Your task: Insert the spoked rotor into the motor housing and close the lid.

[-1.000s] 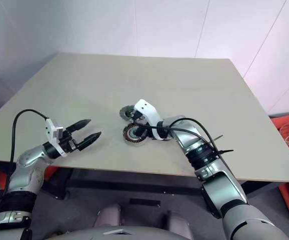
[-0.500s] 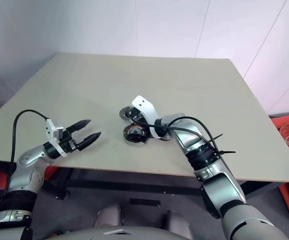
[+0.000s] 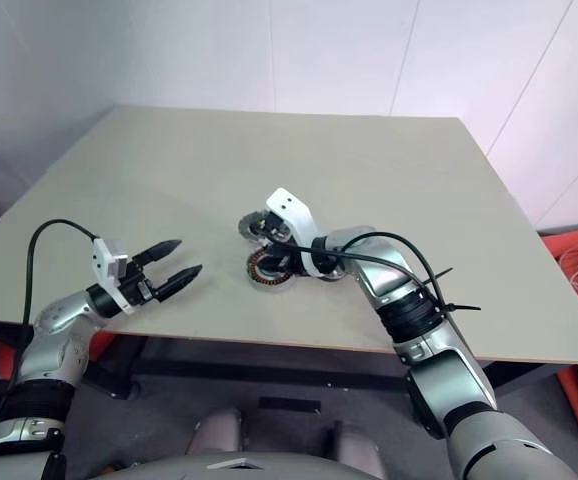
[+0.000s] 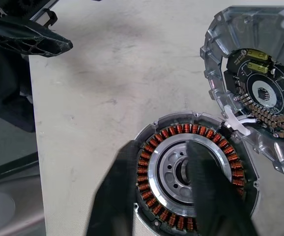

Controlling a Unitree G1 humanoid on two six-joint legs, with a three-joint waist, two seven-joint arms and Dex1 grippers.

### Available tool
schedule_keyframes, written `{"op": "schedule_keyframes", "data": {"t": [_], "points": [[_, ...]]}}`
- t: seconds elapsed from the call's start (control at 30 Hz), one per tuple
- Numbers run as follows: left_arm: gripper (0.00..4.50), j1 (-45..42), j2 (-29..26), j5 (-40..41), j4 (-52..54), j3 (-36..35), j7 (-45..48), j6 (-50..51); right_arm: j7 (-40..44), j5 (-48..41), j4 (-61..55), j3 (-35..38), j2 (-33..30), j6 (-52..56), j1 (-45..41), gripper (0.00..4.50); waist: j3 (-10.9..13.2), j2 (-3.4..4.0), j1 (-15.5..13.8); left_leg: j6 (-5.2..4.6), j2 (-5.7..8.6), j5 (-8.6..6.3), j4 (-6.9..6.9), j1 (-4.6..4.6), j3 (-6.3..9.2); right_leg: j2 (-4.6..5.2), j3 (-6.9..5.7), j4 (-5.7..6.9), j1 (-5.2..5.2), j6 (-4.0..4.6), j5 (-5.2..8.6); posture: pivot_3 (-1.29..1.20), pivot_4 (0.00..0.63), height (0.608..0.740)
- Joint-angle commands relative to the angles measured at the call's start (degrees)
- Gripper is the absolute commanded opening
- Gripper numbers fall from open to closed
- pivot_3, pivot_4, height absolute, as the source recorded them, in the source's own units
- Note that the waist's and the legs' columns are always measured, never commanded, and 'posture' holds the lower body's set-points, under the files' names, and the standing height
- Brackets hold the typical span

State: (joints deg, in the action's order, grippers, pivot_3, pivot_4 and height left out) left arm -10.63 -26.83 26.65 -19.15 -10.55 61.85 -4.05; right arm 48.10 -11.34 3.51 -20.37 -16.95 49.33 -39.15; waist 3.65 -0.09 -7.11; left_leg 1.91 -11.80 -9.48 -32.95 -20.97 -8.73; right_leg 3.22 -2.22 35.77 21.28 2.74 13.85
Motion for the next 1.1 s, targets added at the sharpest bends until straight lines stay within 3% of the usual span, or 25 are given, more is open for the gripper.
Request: {"op": "schedule_keyframes", "data": {"t": [0.03, 0.07, 0.63, 1.1], "points": [[4.5, -1.09, -0.09, 0.09, 0.47, -0.54, 0.45, -1.35, -0.42, -0.28, -0.51, 0.51, 0.31, -1.4, -0.25, 0.33, 0.0, 0.0, 0.01, 0.04, 0.0, 0.02, 0.0, 0.0, 0.0, 0.0, 0.0, 0.0, 0.0, 0.0, 0.0, 0.0, 0.0, 0.74], [4.5, -1.13, -0.09, 0.08, 0.48, -0.56, 0.47, -1.32, -0.57, -0.04, -0.23, 0.3, 0.35, -1.66, -0.29, 0.01, 0.0, 0.0, 0.0, 0.04, 0.01, 0.02, 0.0, -0.01, 0.0, 0.0, 0.0, 0.0, 0.0, 0.0, 0.0, 0.0, 0.0, 0.74], [4.5, -1.04, -0.22, 0.18, 2.21, -0.41, -0.13, -0.4, -4.38, 4.92, 11.16, -1.36, 2.32, -7.52, -0.96, 0.01, 0.0, 0.0, 0.01, 0.03, 0.0, 0.01, 0.0, 0.0, 0.0, 0.0, 0.0, 0.01, 0.0, 0.0, 0.0, 0.0, 0.0, 0.74], [4.5, -0.69, -0.12, 0.33, 3.89, -0.32, -0.95, 0.73, -3.99, -0.26, 10.7, 4.31, 3.86, -3.85, 0.32, 0.01, 0.0, 0.0, -0.01, 0.0, 0.01, 0.0, 0.01, 0.11, 0.0, 0.0, 0.01, 0.04, -0.07, 0.01, -0.01, 0.0, 0.0, 0.74]]}}
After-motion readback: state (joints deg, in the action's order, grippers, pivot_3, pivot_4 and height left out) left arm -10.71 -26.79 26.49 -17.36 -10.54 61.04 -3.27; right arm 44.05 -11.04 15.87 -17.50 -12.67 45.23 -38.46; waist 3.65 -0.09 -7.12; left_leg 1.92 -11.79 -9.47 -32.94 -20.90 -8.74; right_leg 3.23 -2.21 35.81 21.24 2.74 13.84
